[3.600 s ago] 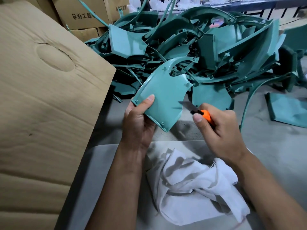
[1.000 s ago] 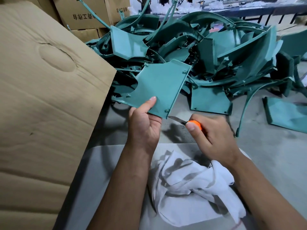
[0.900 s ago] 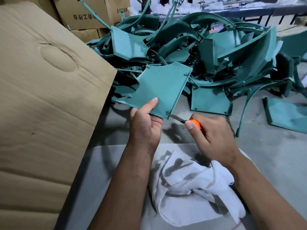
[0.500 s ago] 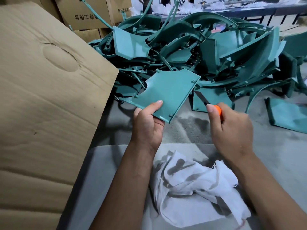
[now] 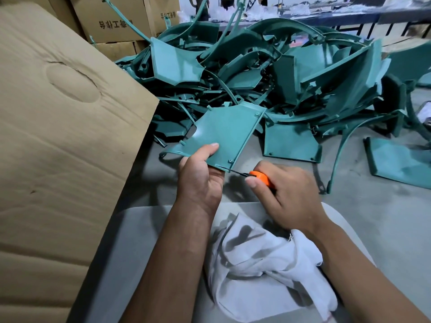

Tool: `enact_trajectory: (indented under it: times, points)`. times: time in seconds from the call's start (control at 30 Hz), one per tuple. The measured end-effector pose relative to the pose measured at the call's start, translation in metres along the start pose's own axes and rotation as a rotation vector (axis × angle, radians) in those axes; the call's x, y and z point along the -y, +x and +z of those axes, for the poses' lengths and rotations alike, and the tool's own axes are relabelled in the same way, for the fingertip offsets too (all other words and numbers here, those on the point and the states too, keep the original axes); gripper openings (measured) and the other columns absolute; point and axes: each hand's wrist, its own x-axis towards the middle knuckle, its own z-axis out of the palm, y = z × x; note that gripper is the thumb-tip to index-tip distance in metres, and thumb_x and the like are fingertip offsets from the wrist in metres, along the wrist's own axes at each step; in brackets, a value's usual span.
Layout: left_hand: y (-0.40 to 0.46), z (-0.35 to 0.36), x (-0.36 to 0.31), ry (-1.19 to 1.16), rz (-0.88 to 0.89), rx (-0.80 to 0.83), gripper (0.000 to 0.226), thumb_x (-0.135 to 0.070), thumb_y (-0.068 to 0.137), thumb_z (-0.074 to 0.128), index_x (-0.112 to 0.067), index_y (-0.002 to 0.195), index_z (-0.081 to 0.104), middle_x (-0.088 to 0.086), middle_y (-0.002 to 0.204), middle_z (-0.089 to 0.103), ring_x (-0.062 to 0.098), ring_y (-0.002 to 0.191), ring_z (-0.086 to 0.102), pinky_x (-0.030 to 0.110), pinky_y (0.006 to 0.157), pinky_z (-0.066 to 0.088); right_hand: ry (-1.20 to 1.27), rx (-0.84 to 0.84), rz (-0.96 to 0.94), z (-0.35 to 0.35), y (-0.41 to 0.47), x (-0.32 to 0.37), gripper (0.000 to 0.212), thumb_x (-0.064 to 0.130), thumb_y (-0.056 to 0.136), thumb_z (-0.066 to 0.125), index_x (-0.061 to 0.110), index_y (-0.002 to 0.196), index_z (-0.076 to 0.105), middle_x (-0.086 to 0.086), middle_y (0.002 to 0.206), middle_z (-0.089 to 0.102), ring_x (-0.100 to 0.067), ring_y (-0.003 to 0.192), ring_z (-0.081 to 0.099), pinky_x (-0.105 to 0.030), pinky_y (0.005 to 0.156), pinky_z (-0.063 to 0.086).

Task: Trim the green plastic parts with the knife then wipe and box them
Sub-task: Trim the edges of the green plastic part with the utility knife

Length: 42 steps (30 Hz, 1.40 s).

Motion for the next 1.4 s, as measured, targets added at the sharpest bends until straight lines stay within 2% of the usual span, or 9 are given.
enact_trajectory:
  times: [0.17,0.37,0.57,0.7,0.83,0.93,1.07,1.23,1.4]
  points:
    - [0.001,0.0,-0.001,-0.027,-0.004,0.01,0.043,0.014,0.093,0.053,0.008,0.136,0.054,0.023,0.12,0.071,0.034,0.105,0.073,0.042,0.083,0.063,-0.034,-0.017,0.046,0.001,0.0,-0.001,0.044,0.052,0.104,0.042,0.02,0.078,0.056,0.012,0.06,0.038,-0.014,0.051,0.036,-0.017,0.052,0.021]
    - [0.0,-0.002,0.0,-0.056,0.0,0.018,0.034,0.016,0.092,0.053,0.005,0.122,0.06,0.021,0.108,0.075,0.03,0.089,0.077,0.043,0.077,0.064,-0.112,-0.086,0.216,-0.002,-0.001,-0.009,0.046,0.053,0.106,0.039,0.02,0.075,0.049,0.008,0.055,0.041,-0.022,0.049,0.043,-0.032,0.05,0.027]
    - [0.001,-0.003,0.004,0.035,-0.002,-0.007,0.044,0.015,0.093,0.053,0.009,0.136,0.052,0.026,0.124,0.069,0.037,0.109,0.071,0.044,0.081,0.063,-0.209,-0.21,0.458,-0.009,0.0,-0.024,0.049,0.049,0.109,0.039,0.02,0.069,0.04,0.013,0.052,0.032,-0.001,0.047,0.029,-0.022,0.049,0.016]
    - [0.003,-0.004,0.002,0.022,0.009,-0.023,0.044,0.015,0.092,0.055,0.009,0.136,0.051,0.025,0.122,0.07,0.037,0.107,0.072,0.043,0.078,0.064,0.012,-0.153,0.151,-0.009,0.0,-0.014,0.034,0.041,0.109,0.043,0.03,0.077,0.036,0.018,0.055,0.03,0.003,0.047,0.035,-0.013,0.052,0.025]
    - [0.003,-0.005,0.003,0.026,0.0,-0.017,0.045,0.013,0.092,0.056,0.008,0.137,0.052,0.024,0.122,0.07,0.033,0.099,0.074,0.041,0.077,0.064,0.009,0.021,0.031,0.0,0.002,-0.002,0.032,0.051,0.104,0.041,0.031,0.079,0.038,0.015,0.057,0.029,-0.014,0.05,0.035,-0.027,0.049,0.021]
    - [0.003,-0.003,0.003,0.018,-0.005,-0.016,0.045,0.014,0.092,0.054,0.008,0.137,0.052,0.024,0.124,0.069,0.034,0.102,0.073,0.043,0.085,0.063,-0.069,0.049,0.036,0.001,0.0,-0.006,0.037,0.056,0.104,0.038,0.03,0.078,0.04,0.012,0.059,0.034,-0.018,0.052,0.037,-0.03,0.051,0.024]
    - [0.001,-0.002,0.003,0.04,-0.005,-0.004,0.044,0.014,0.092,0.055,0.01,0.136,0.051,0.026,0.123,0.069,0.034,0.101,0.074,0.041,0.077,0.064,-0.108,-0.001,0.051,0.003,-0.003,-0.006,0.047,0.058,0.106,0.036,0.024,0.076,0.05,0.011,0.059,0.036,-0.021,0.05,0.043,-0.032,0.05,0.028]
    - [-0.001,-0.004,0.001,0.069,-0.039,0.047,0.044,0.013,0.093,0.052,0.012,0.137,0.049,0.031,0.125,0.066,0.039,0.108,0.07,0.043,0.078,0.064,-0.047,-0.108,0.191,-0.004,0.002,-0.015,0.042,0.051,0.108,0.038,0.028,0.073,0.038,0.013,0.051,0.032,-0.005,0.046,0.037,-0.022,0.05,0.022]
    - [0.0,-0.006,0.001,0.138,-0.053,0.056,0.046,0.013,0.092,0.053,0.012,0.138,0.047,0.029,0.125,0.067,0.04,0.11,0.07,0.044,0.08,0.064,-0.107,-0.211,0.326,-0.013,0.0,-0.029,0.047,0.046,0.108,0.043,0.03,0.066,0.031,0.012,0.049,0.032,-0.003,0.044,0.039,-0.013,0.049,0.028]
